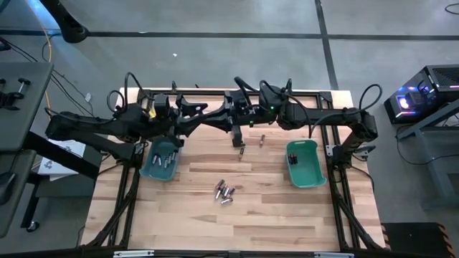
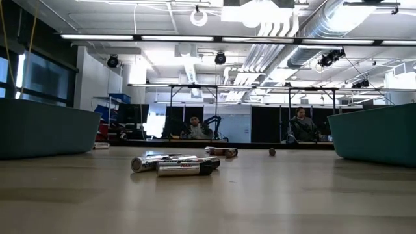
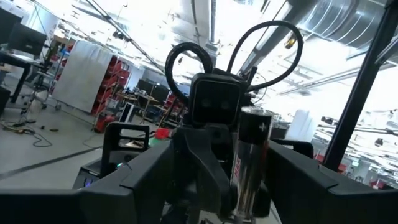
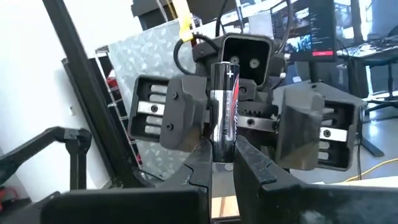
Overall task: Sort batteries
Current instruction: Put the silver battery into the blue bin
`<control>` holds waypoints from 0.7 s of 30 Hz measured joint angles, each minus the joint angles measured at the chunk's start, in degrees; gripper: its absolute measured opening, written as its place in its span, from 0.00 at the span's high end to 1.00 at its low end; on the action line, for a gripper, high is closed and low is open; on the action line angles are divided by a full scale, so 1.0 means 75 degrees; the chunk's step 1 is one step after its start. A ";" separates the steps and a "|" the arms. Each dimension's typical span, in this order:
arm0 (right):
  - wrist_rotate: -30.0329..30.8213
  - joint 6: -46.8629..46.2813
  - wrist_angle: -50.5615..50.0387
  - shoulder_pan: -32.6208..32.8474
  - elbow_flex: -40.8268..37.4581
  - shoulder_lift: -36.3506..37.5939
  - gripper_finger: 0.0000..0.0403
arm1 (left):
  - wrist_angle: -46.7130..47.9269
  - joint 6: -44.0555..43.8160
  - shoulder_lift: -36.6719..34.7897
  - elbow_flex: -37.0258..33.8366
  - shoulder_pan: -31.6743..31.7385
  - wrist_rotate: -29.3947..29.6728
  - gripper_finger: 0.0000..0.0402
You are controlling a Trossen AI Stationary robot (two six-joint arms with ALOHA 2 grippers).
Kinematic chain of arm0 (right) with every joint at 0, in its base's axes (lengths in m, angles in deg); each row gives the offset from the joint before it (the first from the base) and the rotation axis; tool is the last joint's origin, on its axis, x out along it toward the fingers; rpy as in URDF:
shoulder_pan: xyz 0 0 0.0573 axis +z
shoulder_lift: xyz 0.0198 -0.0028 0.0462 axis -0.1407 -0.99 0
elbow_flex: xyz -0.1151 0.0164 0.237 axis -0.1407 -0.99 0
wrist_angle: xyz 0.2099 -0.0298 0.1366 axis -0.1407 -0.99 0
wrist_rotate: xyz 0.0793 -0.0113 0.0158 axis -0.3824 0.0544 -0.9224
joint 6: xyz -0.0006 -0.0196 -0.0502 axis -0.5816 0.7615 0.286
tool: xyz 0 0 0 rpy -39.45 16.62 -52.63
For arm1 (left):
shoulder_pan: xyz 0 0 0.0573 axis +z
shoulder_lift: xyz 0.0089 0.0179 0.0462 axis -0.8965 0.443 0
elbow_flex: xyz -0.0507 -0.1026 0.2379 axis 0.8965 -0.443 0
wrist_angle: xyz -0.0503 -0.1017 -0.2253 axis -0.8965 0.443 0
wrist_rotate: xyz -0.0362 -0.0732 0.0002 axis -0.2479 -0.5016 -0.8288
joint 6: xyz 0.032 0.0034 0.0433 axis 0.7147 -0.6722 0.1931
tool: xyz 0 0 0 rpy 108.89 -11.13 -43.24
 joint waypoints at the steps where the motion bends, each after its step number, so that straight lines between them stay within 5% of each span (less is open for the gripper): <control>1: 0.0063 -0.0131 0.0002 0.0000 0.0000 0.0006 0.95 | 0.0011 0.0033 -0.0039 0.0000 0.0000 0.0000 0.45; 13: 0.0540 -0.0261 0.0065 0.0052 0.0000 0.0006 0.95 | 0.0172 0.0210 -0.0154 0.0000 0.0015 -0.0626 0.61; 21: 0.0479 -0.0256 0.0077 0.0055 0.0000 0.0007 0.95 | 0.0231 0.0508 -0.0161 0.0001 0.0020 -0.0640 0.82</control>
